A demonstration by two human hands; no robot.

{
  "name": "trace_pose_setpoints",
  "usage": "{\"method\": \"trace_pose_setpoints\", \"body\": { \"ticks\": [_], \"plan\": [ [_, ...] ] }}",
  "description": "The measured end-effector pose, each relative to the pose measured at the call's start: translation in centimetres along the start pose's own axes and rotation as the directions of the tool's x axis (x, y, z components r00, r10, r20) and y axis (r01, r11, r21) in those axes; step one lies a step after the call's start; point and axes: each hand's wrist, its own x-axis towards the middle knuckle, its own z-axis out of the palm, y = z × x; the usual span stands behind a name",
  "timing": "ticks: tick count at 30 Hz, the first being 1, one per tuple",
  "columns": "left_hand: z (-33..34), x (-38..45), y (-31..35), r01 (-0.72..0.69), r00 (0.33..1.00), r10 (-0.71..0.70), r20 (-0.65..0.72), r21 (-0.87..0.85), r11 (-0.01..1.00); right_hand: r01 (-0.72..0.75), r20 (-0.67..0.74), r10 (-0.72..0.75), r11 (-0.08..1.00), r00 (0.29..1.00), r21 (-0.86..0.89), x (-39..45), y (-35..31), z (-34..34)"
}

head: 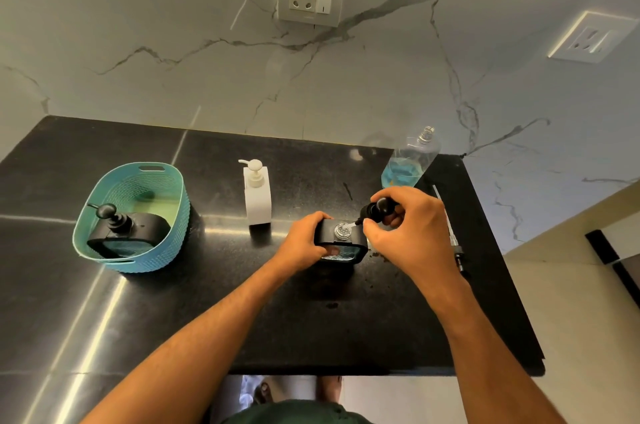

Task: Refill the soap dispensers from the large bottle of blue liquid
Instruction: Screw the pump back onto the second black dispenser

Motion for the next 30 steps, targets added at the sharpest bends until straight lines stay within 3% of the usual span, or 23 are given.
{"method": "trace_pose_setpoints", "body": {
  "ticks": [9,16,21,26,30],
  "plan": [
    [0.1,0.0,-0.3,-0.007,1.0,0.007,-0.004,-0.013,1.0,-0.103,0.232,0.131,0.986,0.964,-0.128,1.8,1.6,6.2],
    [0.1,0.2,-0.4,-0.042,0.999,0.042,-0.029,0.0,0.999,-0.068,0.139,0.096,0.979,0.986,-0.195,1.2,3.4,7.8],
    [0.1,0.1,-0.5,-0.055,0.998,0.054,-0.026,-0.012,0.998,-0.032,0.174,0.04,0.998,0.984,-0.045,-0.5,3.7,8.1],
    [0.1,0.0,-0.4,-0.068,0.997,0.067,-0.026,-0.036,0.997,-0.09,0.13,0.099,0.993,0.987,-0.073,-0.9,4.0,8.0],
    [0.0,0.0,-0.3,-0.064,0.998,0.064,-0.018,-0.039,0.997,-0.098,0.115,0.096,0.995,0.989,0.016,-1.1,3.8,8.0]
  ]
}}
